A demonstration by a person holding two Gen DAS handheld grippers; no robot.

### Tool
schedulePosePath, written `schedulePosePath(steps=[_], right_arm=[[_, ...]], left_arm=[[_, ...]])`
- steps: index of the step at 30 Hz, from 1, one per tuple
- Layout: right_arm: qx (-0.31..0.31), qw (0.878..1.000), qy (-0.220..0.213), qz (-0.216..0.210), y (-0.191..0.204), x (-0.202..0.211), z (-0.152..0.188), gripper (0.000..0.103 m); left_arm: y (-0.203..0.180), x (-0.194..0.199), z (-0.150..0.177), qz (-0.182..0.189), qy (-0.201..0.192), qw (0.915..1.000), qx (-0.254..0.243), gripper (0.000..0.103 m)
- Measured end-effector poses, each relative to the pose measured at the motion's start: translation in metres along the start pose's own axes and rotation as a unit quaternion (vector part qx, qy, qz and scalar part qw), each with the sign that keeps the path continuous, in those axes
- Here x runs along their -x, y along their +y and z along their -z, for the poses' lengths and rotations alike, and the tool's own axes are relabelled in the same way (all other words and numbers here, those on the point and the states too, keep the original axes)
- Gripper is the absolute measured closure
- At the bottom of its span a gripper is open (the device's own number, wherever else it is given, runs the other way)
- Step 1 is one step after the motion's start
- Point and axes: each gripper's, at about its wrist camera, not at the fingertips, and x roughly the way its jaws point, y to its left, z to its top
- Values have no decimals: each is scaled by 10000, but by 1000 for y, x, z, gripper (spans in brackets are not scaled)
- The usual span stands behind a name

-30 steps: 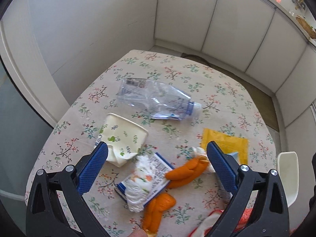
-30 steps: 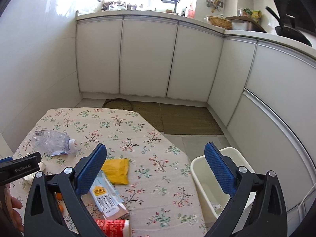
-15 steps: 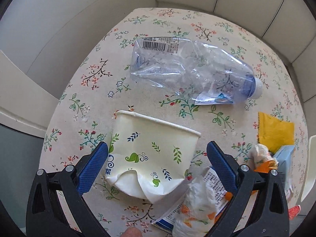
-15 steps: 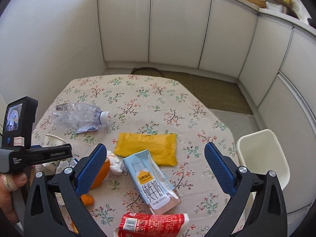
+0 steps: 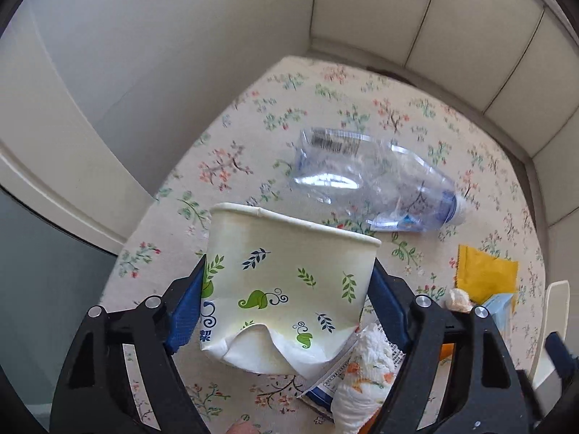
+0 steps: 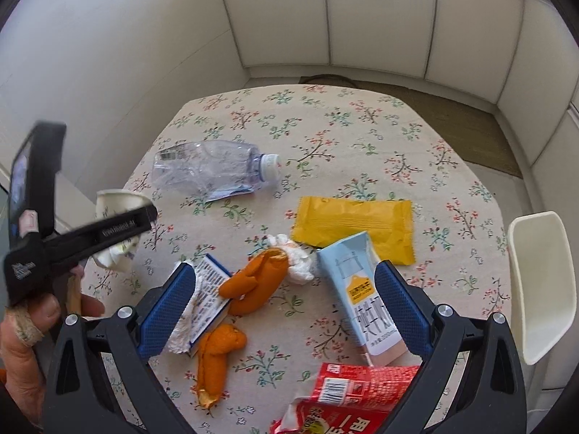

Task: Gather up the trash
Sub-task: 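Grasp the paper cup with the left tool while the right tool grasps the white tissue, then carry the paper cup and tissue over the white bin and open both tools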

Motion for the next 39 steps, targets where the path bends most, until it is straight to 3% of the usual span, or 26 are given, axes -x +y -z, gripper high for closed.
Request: schedulePosePath(steps=[5,10,15,18,19,20,30,39], right_arm=[[324,9977,500,-334,36,-28,8,7],[560,9943,799,-423,67,-55,20,11],[736,9905,1052,-488,82,-73,32,20],[794,9890,1130,-530,86,-80,35,46],[827,9888,1127,-519,85,-82,35,59],[841,9889,1114,-511,84,-82,35,63],[558,9913,808,-872,71,-59,21,66],[37,9950,100,-994,28,-5,-8,66]], left_arm=[[18,88,-9,116,-1146,9930,271,25],[28,122,-11,246,-1628,9853,461,25],[34,118,-13,343,-1527,9863,516,25],[36,115,-13,356,-1432,9876,544,25],[37,113,-14,362,-1404,9879,550,25],[37,112,-15,357,-1388,9881,553,25],[31,111,-17,329,-1384,9884,537,25],[3,122,-13,572,-1491,9865,356,25]])
